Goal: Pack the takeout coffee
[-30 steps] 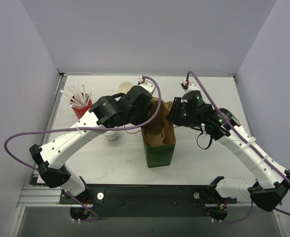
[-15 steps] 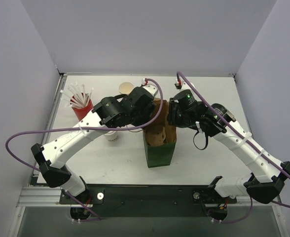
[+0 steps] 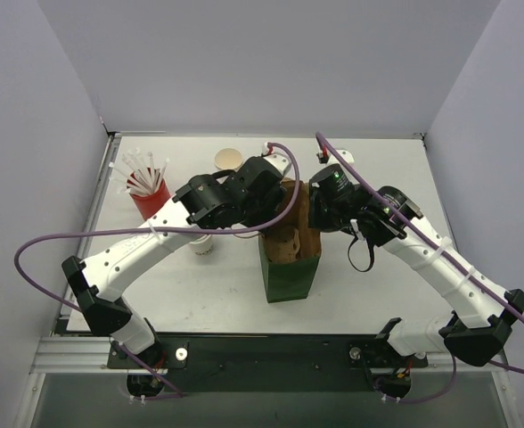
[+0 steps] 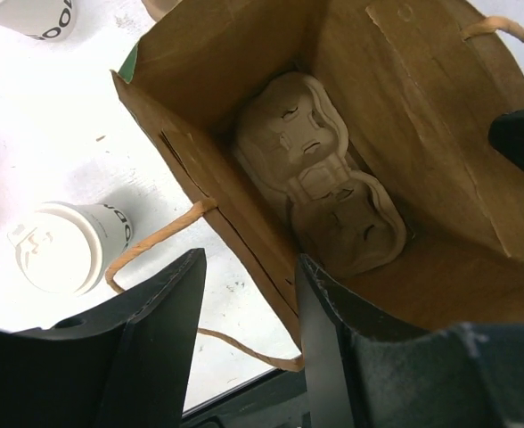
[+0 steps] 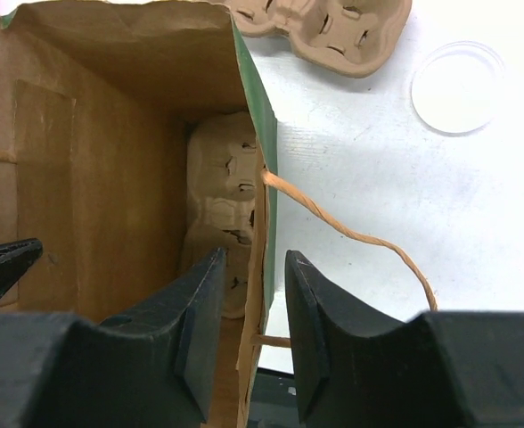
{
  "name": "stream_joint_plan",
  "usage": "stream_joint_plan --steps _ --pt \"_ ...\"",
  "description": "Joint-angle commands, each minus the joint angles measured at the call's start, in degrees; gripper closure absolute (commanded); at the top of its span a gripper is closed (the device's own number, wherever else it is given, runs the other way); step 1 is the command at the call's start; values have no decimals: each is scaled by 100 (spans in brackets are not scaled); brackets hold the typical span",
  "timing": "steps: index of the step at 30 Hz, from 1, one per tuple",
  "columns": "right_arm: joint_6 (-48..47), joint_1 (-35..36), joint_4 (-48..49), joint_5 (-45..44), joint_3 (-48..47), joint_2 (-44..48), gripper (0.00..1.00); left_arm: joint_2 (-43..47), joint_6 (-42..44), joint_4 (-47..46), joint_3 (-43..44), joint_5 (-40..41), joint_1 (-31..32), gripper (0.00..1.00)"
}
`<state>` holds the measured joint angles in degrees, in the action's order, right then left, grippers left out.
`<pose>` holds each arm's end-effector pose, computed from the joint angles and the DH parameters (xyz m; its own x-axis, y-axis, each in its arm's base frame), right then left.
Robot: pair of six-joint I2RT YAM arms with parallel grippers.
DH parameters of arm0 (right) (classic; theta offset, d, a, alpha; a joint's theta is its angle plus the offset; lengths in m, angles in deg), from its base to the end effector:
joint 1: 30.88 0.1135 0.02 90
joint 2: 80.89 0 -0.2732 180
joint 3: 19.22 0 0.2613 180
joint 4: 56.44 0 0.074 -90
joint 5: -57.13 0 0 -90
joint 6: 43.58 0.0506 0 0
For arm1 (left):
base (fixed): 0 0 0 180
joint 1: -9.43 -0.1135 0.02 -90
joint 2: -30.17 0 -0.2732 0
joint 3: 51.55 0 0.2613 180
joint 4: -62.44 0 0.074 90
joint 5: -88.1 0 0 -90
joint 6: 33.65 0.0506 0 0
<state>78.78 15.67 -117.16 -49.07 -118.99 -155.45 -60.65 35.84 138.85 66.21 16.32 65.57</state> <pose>0.2052 0.1961 0.4169 -0.6270 0.0855 -0.7743 -0.2431 0.9228 0.2988 0.2004 -0.2703 0.4123 -0.6333 0.3466 -0.6919 0.4844 0.8749 -0.0051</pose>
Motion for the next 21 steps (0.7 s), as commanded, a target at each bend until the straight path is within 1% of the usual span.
stream_joint_plan --steps 1,6,7,9,10,11,12,13,14,16,17,21 --pt "-186 13 -160 -182 -95 -75 71 -93 3 -249 2 -81 -24 46" --pt "-212 13 -160 -23 -25 -330 71 -242 3 -275 -8 -134 -24 52" --pt "-204 4 -169 -84 -16 -331 73 -260 21 -240 19 -134 -33 57" --pt "-204 4 -221 -163 -34 -278 76 -374 65 -170 141 -108 -24 62" --pt "-204 4 -265 -285 -69 -260 81 -418 126 -65 194 -12 -24 70" --pt "-238 -5 -309 -321 -112 -260 85 -497 144 5 264 50 -33 76" --pt "-256 -14 -423 -356 -217 -260 90 -541 179 145 413 102 -33 80" --pt "-274 -31 -467 -400 -262 -252 98 -620 231 216 484 260 -33 88" --pt "-274 -31 -520 -523 -297 -252 100 -647 258 278 563 340 -33 92" --pt "-274 -31 -775 -734 -473 -260 100 -752 328 489 756 585 -33 98" --pt "-274 -49 -862 -926 -517 -260 100 -778 337 568 818 821 -33 100" --pt "-309 -163 -1126 -1094 -605 -269 100 -884 355 762 977 938 -42 100"
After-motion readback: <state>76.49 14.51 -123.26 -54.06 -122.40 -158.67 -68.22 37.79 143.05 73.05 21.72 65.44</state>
